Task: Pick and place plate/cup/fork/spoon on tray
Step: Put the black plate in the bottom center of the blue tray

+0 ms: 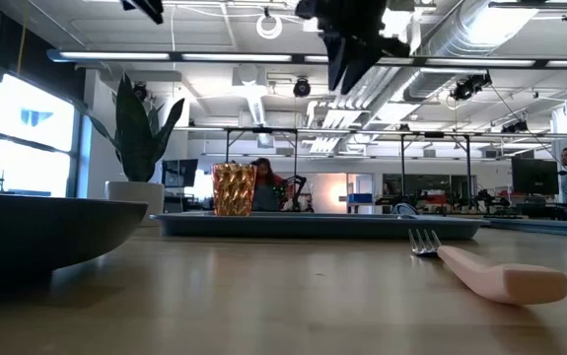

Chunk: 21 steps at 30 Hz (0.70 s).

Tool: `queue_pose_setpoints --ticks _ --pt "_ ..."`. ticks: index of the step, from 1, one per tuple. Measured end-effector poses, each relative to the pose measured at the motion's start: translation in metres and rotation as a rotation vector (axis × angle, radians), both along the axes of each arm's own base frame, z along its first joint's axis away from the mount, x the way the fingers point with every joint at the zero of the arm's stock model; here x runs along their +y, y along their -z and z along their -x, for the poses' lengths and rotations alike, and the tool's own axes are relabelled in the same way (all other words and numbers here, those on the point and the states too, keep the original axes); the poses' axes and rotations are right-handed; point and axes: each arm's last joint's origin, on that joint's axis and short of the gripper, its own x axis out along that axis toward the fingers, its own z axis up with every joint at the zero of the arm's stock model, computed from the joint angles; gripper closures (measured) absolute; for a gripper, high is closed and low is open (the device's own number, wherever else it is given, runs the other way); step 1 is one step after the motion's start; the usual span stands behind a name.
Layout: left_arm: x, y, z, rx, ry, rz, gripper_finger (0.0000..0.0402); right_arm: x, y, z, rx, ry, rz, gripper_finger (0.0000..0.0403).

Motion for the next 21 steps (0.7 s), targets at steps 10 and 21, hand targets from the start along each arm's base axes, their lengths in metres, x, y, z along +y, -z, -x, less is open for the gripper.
queue_pose_setpoints --ticks 10,21 --pt "-0.030 0.003 0.001 0.066 0.124 0.025 0.0291 0.017 -0.046 0.014 0.020 -0.054 0.113 0.0304" --pt "-0.059 0.004 0.004 0.102 0.320 -0.003 0.0290 0.019 -0.099 0.035 -0.016 -0.158 0.183 0.0304"
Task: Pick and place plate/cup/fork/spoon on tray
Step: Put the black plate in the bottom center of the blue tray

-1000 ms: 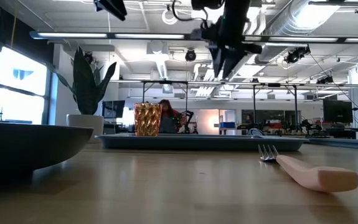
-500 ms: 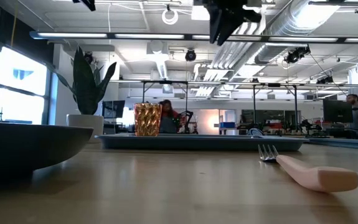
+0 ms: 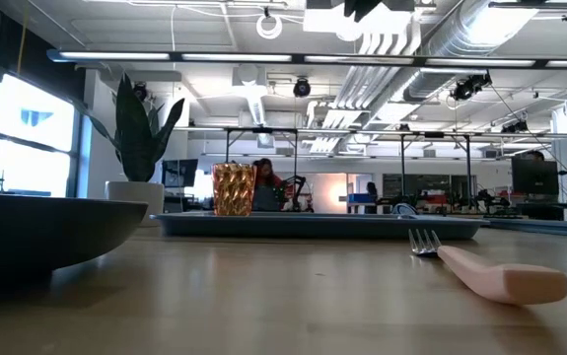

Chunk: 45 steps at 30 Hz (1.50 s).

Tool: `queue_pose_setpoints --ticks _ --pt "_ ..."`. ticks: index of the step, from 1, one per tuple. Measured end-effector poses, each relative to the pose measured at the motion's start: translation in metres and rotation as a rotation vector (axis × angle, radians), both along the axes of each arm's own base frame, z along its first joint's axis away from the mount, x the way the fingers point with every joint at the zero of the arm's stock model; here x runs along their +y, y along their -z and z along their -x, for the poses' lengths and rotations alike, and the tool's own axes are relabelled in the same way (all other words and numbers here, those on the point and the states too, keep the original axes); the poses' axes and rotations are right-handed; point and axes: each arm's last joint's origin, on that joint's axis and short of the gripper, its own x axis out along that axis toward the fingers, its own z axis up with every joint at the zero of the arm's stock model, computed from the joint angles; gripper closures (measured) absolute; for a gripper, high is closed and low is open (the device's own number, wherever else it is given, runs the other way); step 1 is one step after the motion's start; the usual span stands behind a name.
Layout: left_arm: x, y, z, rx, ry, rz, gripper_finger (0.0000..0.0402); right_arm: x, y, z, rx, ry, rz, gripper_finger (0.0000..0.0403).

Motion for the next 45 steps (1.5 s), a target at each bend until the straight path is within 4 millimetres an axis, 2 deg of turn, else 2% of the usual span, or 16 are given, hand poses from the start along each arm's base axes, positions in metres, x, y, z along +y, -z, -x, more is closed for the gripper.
queue_pose_setpoints --ticks 6,13,21,28,38,45 --pt "-0.014 0.002 -0.003 0.001 0.003 0.029 0.0268 0.000 -0.016 0.008 -0.018 -0.053 0.028 0.0304" --pt "-0.031 0.015 -0.022 0.070 -0.046 0.063 0.0233 0.000 -0.020 0.011 0.013 -0.107 0.049 0.0304" --pt "-0.052 0.038 -0.050 0.166 -0.022 0.024 0.0243 0.001 -0.025 0.018 0.015 -0.156 0.060 0.0304" --pt "-0.071 0.055 -0.064 0.221 -0.012 -0.038 0.0247 0.001 -0.027 0.021 0.013 -0.172 0.069 0.0304" --pt "-0.089 0.061 -0.063 0.190 -0.080 -0.122 0.0247 0.002 -0.027 0.021 0.021 -0.205 0.058 0.0304" --pt "-0.092 0.095 -0.051 0.227 -0.124 -0.156 0.0247 0.002 -0.027 0.021 0.027 -0.231 0.051 0.0304"
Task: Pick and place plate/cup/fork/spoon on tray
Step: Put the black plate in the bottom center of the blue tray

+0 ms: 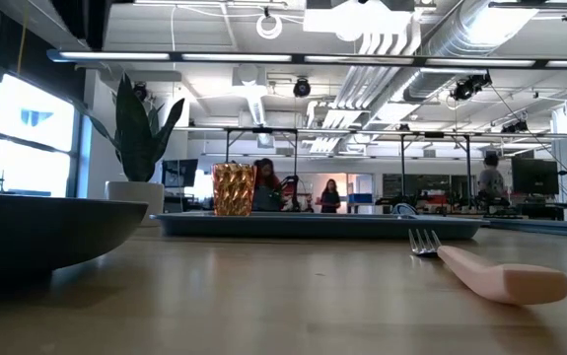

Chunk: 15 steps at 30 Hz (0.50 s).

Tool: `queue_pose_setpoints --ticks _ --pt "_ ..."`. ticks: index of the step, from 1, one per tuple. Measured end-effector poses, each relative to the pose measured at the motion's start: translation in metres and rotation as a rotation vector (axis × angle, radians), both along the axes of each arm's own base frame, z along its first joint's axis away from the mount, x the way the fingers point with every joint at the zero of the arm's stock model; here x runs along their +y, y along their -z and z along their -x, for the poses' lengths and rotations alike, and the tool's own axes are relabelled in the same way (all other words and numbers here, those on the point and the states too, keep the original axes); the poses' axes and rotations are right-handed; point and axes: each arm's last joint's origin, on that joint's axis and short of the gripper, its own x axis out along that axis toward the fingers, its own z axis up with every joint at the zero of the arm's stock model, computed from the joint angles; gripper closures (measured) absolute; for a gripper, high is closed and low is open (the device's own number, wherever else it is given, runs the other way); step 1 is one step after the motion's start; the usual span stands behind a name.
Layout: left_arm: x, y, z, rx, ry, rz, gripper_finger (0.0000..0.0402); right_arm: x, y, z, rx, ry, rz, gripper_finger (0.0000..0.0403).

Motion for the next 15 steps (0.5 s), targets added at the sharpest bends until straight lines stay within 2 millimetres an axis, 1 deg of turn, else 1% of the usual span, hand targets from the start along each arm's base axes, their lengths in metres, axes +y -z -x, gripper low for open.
queue_pose_setpoints --ticks 4,8,12,15 --pt "0.001 0.021 0.006 0.027 -0.040 0.016 0.0247 0.000 0.000 0.000 0.005 -0.011 0.006 0.0304" --pt "-0.001 0.041 0.011 0.051 -0.031 0.047 0.0247 0.000 0.000 0.000 0.006 -0.013 0.008 0.0304" --pt "-0.002 0.057 0.016 0.064 -0.018 0.062 0.0247 0.000 0.000 0.000 0.006 -0.013 0.008 0.0304" --pt "-0.003 0.068 0.016 0.069 -0.007 0.092 0.0247 0.000 0.000 0.000 0.006 -0.013 0.008 0.0304"
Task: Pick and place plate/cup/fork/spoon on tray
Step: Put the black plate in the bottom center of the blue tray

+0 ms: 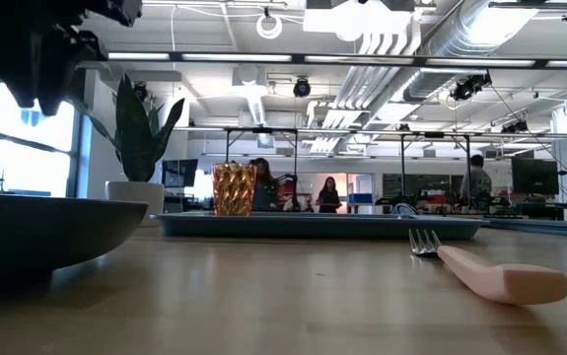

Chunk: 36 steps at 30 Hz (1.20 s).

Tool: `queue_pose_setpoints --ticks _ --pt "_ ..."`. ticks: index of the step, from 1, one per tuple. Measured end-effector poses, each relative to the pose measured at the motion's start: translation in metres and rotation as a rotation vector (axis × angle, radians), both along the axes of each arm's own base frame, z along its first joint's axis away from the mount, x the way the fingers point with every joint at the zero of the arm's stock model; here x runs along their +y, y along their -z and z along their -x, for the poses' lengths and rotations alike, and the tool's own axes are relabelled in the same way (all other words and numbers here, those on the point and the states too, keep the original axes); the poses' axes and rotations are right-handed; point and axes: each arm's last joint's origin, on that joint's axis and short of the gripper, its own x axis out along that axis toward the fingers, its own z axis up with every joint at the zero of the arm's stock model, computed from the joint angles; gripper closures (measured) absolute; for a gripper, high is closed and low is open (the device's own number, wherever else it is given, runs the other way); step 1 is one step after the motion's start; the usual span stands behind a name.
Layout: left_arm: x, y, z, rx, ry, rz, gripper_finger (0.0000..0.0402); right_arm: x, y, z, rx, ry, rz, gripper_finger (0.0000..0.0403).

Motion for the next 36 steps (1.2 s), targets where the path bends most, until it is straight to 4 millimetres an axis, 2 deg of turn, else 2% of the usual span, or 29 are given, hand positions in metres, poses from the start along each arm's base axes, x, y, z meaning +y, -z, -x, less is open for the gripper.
queue_pose_setpoints --ticks 5,14,19,36 --pt "-0.001 0.015 0.000 0.005 0.053 0.029 0.0247 0.000 0.000 0.000 0.000 0.001 -0.001 0.0304" --pt "0.002 0.040 0.007 0.027 0.057 0.024 0.0247 0.000 0.000 0.000 -0.004 0.009 -0.005 0.0304" --pt "0.001 0.054 0.008 0.019 0.059 0.077 0.0248 0.000 0.000 0.000 -0.004 0.009 -0.005 0.0304" --pt "0.007 0.090 0.020 0.017 -0.021 0.113 0.0248 0.000 0.000 0.000 -0.003 0.009 -0.005 0.0304"
